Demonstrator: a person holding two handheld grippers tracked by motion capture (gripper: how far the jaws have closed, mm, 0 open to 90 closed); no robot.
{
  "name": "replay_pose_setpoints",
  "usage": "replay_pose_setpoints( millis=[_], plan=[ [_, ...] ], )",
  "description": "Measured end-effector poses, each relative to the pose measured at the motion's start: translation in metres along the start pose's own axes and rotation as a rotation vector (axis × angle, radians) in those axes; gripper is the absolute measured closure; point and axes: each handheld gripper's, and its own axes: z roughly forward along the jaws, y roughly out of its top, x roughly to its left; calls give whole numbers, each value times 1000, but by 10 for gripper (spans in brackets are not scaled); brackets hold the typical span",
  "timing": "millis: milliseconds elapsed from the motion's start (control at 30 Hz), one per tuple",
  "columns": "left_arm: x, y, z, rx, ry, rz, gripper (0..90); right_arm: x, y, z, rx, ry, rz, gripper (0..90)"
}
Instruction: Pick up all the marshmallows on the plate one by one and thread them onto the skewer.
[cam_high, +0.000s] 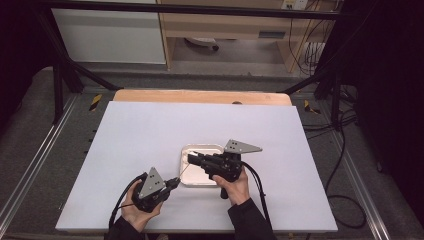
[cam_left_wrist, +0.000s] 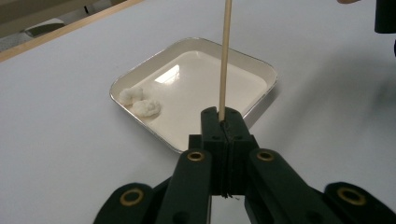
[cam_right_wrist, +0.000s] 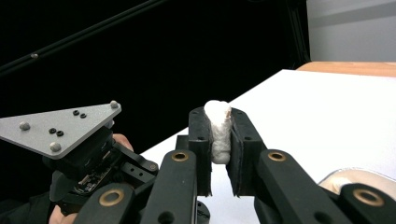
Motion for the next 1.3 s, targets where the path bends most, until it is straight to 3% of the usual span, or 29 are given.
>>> replay_pose_setpoints(
  millis=[67,467,1100,1133,1167,1200,1267,1300],
  plan=[
    [1,0,0,-7,-8,-16,893,1,0,1,-14,6,-1,815],
    [1,1,0,-12,4,-18,893,0,-7,3,-59,12,20,821],
    [1,3,-1,-27,4,-22,893,2,-13,8,-76,26,17,826],
    [1,5,-4,-77,-21,-32,893,2,-14,10,-67,27,17,826],
    [-1,13,-7,-87,-5,-24,893,3,-18,15,2,26,2,823],
    [-3,17,-8,-65,57,12,893,5,-27,24,49,58,4,823],
    [2,6,-7,-82,37,-64,893,13,-37,36,26,31,-17,817],
    [3,3,-9,-79,41,-46,894,12,-39,40,31,46,7,814]
  ],
)
